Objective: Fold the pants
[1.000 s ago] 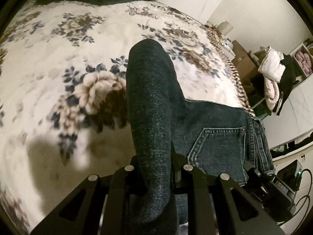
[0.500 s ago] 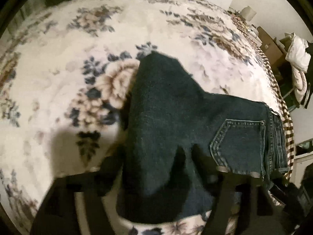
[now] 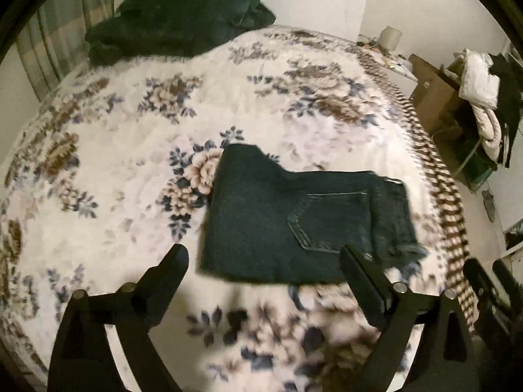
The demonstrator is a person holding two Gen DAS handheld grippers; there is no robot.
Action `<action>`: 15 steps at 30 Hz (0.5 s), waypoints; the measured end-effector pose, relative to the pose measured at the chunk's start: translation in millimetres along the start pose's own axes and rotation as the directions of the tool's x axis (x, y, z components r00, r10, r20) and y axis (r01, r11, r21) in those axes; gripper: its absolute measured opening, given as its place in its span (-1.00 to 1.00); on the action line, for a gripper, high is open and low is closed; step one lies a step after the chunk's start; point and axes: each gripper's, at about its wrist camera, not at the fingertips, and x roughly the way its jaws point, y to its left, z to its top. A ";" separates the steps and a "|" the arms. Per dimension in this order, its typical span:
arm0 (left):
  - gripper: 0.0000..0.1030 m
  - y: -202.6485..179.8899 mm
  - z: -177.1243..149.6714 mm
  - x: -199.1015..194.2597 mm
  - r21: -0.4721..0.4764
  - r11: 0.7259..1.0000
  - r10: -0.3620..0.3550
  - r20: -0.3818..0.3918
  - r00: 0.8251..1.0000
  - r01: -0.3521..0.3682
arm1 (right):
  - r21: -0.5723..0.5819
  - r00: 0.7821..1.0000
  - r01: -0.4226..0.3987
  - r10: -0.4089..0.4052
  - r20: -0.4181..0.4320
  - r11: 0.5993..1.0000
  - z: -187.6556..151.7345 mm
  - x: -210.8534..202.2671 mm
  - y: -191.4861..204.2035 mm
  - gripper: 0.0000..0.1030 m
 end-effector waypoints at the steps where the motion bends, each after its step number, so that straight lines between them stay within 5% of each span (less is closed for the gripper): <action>1: 0.85 -2.9 -1.0 -11.6 0.002 1.000 0.003 0.010 1.000 -0.003 | -0.005 1.000 0.000 0.000 0.015 1.000 2.6 -18.2 -3.3 0.99; 15: 0.85 -66.6 -52.0 -288.8 0.003 0.994 0.108 0.177 0.978 -0.110 | -0.037 0.991 -0.047 0.051 0.122 0.998 30.2 -322.2 -61.7 0.99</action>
